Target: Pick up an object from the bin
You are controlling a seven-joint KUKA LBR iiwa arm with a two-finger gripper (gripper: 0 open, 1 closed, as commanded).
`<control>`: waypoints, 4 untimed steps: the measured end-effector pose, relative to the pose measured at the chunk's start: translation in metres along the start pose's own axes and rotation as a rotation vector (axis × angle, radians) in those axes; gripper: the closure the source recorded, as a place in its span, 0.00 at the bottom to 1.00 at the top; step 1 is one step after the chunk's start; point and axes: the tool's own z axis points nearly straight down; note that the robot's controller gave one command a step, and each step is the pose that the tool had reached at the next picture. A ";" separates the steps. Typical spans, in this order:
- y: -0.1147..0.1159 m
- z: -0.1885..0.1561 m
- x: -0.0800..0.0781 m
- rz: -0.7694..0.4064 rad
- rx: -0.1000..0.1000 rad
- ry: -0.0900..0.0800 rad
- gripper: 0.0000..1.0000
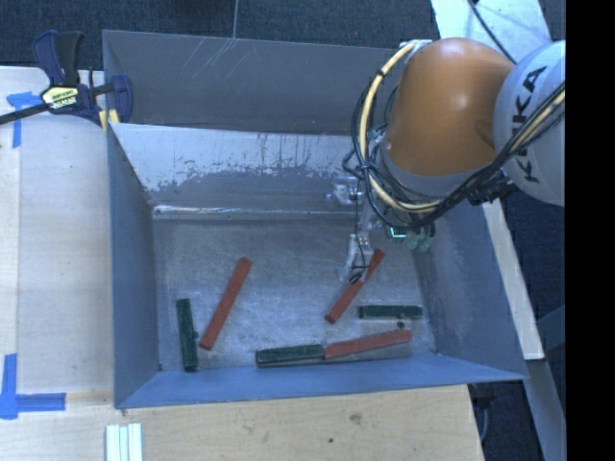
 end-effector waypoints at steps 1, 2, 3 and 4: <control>-0.037 0.145 0.028 -0.080 0.001 0.001 0.00; -0.109 0.153 0.019 -0.095 0.005 -0.010 0.00; -0.104 0.151 0.017 -0.099 0.001 -0.014 1.00; -0.139 0.027 -0.004 -0.133 0.005 -0.017 1.00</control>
Offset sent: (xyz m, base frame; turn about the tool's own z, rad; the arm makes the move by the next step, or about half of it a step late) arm -0.0264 -0.0349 -0.1404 -0.0814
